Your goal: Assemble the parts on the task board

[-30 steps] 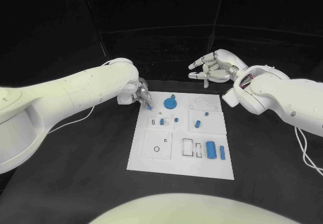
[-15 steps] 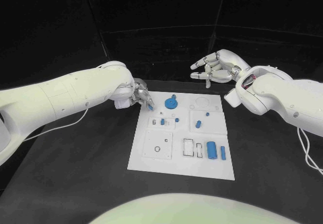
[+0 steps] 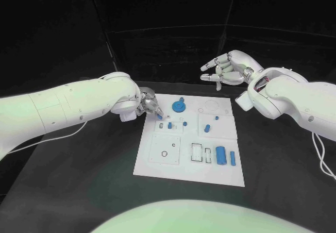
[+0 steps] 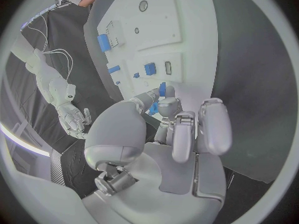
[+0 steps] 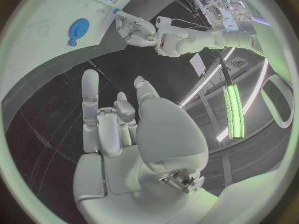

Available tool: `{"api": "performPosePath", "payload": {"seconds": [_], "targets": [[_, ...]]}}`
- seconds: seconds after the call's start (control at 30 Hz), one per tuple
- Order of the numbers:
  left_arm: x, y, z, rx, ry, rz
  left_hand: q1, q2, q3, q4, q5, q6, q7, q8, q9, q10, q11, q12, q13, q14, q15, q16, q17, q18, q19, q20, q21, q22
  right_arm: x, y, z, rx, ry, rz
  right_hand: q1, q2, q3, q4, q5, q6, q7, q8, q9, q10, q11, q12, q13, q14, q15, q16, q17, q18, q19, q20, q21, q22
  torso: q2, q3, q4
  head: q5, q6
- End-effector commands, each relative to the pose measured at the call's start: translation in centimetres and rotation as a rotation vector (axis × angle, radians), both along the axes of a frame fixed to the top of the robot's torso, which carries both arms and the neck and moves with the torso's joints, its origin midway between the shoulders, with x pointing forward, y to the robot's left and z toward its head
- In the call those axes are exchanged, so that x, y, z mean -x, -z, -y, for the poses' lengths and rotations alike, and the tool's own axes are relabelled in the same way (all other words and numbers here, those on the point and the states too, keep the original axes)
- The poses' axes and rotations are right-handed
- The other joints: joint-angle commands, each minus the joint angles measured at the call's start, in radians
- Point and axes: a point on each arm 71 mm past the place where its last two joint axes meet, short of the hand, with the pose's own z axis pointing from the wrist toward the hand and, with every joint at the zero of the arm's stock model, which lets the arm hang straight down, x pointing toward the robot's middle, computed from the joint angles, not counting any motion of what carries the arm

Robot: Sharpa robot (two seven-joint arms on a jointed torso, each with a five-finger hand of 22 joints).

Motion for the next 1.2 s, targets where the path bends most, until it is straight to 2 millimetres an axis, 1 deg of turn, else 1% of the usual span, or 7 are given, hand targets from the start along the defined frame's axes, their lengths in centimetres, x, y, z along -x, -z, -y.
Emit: {"api": "performPosePath", "payload": {"seconds": [0.03,0.13,0.3,0.53,0.73,0.93,1.2], "targets": [[0.3,0.1,0.2,-0.002,0.002,0.039,0.003,0.004,0.135,-0.131,0.004,0.0,-0.006,0.005,-0.001,0.013,-0.004,0.002,-0.001,0.104,-0.001,0.003,0.263,-0.017,0.026,0.001,-0.003,0.001,0.0,-0.1,0.0,0.0,-0.006,0.003,0.005,0.008,-0.005,0.0,-0.002,-0.004,-0.002,0.005,0.001,0.001,-0.002,0.005,0.001,0.031,0.002,-0.005,-0.001,0.006,-0.003,0.004,-0.007,-0.001,0.002,-0.0006,0.0012,0.002,0.0],[0.8,0.5,0.4,-0.014,0.02,0.037,0.003,0.003,0.137,-0.131,0.004,0.0,-0.006,0.006,-0.001,0.013,-0.004,0.001,-0.001,0.104,-0.002,0.003,0.263,-0.017,0.026,0.001,-0.003,0.001,-0.1,-0.1,0.0,0.0,-0.005,0.003,0.005,0.008,-0.005,0.0,-0.002,-0.004,-0.002,0.005,0.001,0.001,-0.002,0.005,0.001,0.031,0.002,-0.005,-0.001,0.006,-0.003,0.004,-0.007,-0.001,0.001,0.0,-0.0012,0.004,0.0],[1.2,0.9,0.5,-0.036,0.043,0.036,0.002,0.002,0.138,-0.131,0.005,0.0,-0.006,0.007,-0.001,0.013,-0.005,0.001,-0.002,0.104,-0.002,0.003,0.263,-0.016,0.026,0.001,-0.003,0.001,-0.1,-0.1,0.1,0.001,-0.001,0.004,0.005,0.008,-0.005,0.0,-0.002,-0.004,-0.002,0.005,0.001,0.001,-0.002,0.005,0.001,0.031,0.002,-0.005,-0.001,0.006,-0.003,0.004,-0.007,-0.001,0.001,0.0001,-0.0016,0.007,0.001],[1.6,1.2,0.7,-0.045,0.061,0.03,0.002,0.002,0.138,-0.131,0.005,0.0,-0.006,0.007,-0.001,0.013,-0.005,0.001,-0.002,0.104,-0.002,0.003,0.263,-0.016,0.026,0.001,-0.003,0.001,-0.2,-0.1,0.2,0.001,0.0,0.005,0.005,0.008,-0.005,0.0,-0.002,-0.004,-0.002,0.005,0.001,0.001,-0.002,0.005,0.001,0.031,0.002,-0.005,-0.001,0.006,-0.003,0.004,-0.007,-0.001,0.002,0.0002,-0.0026,0.007,-0.002],[1.7,1.3,0.8,-0.059,0.075,0.027,0.002,0.001,0.141,-0.132,0.005,0.0,-0.006,0.008,0.0,0.013,-0.005,-0.001,-0.004,0.104,-0.002,0.003,0.263,-0.016,0.026,0.001,-0.004,0.0,-0.2,-0.1,0.2,0.002,0.0,0.005,0.005,0.008,-0.005,0.0,-0.002,-0.004,-0.002,0.005,0.001,0.001,-0.002,0.005,0.001,0.031,0.002,-0.005,-0.001,0.006,-0.003,0.004,-0.007,-0.001,0.002,0.0008,-0.0025,0.007,-0.005],[1.8,1.4,0.8,-0.07,0.084,0.022,0.002,-0.001,0.143,-0.133,0.005,0.0,-0.007,0.009,0.0,0.013,-0.005,-0.001,-0.004,0.104,-0.003,0.003,0.263,-0.016,0.026,0.0,-0.004,0.0,-0.2,-0.1,0.2,0.002,0.0,0.005,0.005,0.008,-0.005,0.0,-0.002,-0.004,-0.002,0.005,0.001,0.001,-0.002,0.005,0.001,0.031,0.002,-0.005,-0.001,0.006,-0.003,0.004,-0.007,-0.001,0.002,0.0002,-0.0027,0.008,-0.007],[1.8,1.5,0.7,-0.077,0.09,0.014,0.001,-0.004,0.147,-0.134,0.007,0.001,-0.007,0.011,0.001,0.013,-0.006,-0.002,-0.005,0.104,-0.004,0.003,0.263,-0.016,0.026,0.0,-0.004,0.0,-0.2,-0.1,0.2,0.002,-0.001,0.004,0.005,0.008,-0.005,0.0,-0.002,-0.004,-0.002,0.005,0.001,0.001,-0.002,0.005,0.001,0.031,0.002,-0.005,-0.001,0.006,-0.003,0.004,-0.007,-0.001,0.002,0.0003,-0.0023,0.008,-0.007]]}}
